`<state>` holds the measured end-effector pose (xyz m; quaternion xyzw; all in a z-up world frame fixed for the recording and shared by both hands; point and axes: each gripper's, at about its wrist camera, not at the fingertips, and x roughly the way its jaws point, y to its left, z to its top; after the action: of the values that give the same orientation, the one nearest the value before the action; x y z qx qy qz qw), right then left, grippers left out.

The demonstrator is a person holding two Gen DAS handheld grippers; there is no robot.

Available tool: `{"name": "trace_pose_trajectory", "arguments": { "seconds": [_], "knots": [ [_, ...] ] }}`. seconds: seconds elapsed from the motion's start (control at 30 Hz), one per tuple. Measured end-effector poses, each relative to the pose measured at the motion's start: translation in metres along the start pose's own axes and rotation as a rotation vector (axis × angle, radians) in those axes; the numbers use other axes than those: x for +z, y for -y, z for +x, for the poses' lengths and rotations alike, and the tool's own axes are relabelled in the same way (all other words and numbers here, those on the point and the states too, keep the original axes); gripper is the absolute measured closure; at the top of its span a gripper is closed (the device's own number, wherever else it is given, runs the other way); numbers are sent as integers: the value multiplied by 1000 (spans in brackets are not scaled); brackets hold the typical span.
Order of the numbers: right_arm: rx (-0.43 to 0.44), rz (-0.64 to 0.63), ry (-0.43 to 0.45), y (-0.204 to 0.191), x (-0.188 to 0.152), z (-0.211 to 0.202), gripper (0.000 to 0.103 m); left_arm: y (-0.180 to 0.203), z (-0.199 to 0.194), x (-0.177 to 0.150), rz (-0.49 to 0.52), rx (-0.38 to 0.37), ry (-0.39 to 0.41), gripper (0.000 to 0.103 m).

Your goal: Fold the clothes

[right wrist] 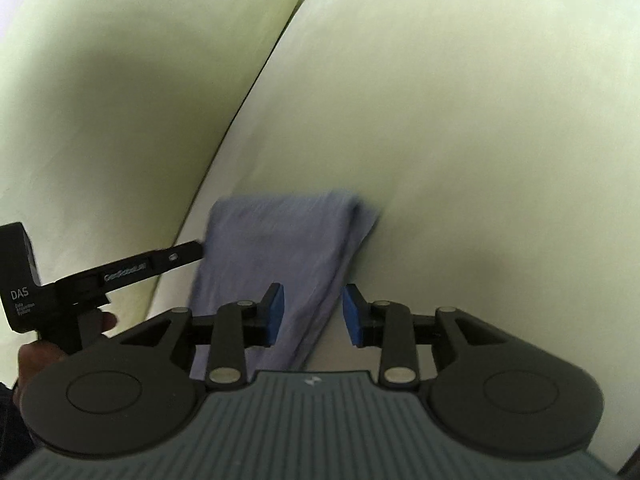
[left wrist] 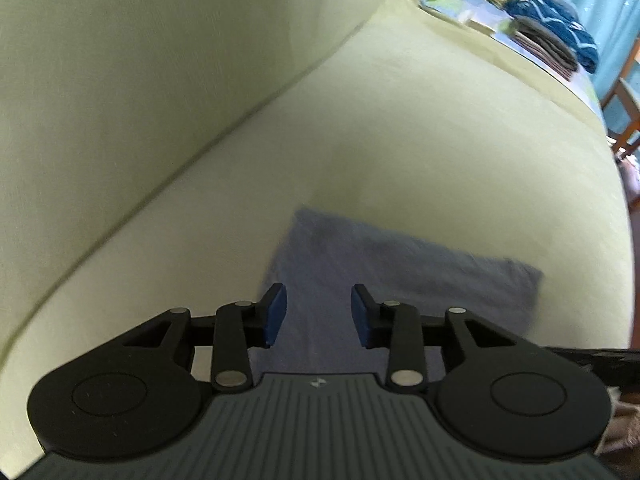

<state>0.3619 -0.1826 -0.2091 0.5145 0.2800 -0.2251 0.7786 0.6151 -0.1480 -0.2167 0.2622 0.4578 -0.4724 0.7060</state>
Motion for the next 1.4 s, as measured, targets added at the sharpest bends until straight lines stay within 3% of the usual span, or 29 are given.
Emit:
{"name": "trace_pose_trajectory", "arguments": {
  "seconds": [0.1, 0.17, 0.37, 0.6, 0.77, 0.8, 0.87, 1.13, 1.23, 1.4],
  "knots": [
    [16, 5, -11, -2, -11, 17, 103, -4, 10, -15, -4, 15, -38, 60],
    [-21, 13, -29, 1, -18, 23, 103, -14, 11, -27, -10, 39, -16, 54],
    [-61, -62, -67, 10, -29, 2, 102, -38, -5, -37, -57, 130, -5, 59],
    [-71, -481, -70, -46, 8, -10, 90, -45, -47, -67, -165, 108, 2, 58],
    [9, -807, -130, -94, 41, 34, 78, -42, -42, -66, -138, 127, 18, 60],
    [38, -902, -155, -106, 46, 47, 78, -43, -39, -64, -138, 129, 23, 61],
    [71, -1038, -187, -125, 50, 70, 78, -44, -37, -62, -133, 134, 24, 77],
    [269, -1648, -437, -175, 77, 137, 78, -40, -23, -59, -175, 184, 9, 78],
    [372, -1783, -540, -191, 80, 150, 78, -41, -22, -61, -208, 198, 3, 78],
    [463, -1975, -688, -206, 66, 165, 78, -42, -20, -63, -250, 215, -19, 79]
  ]
}}
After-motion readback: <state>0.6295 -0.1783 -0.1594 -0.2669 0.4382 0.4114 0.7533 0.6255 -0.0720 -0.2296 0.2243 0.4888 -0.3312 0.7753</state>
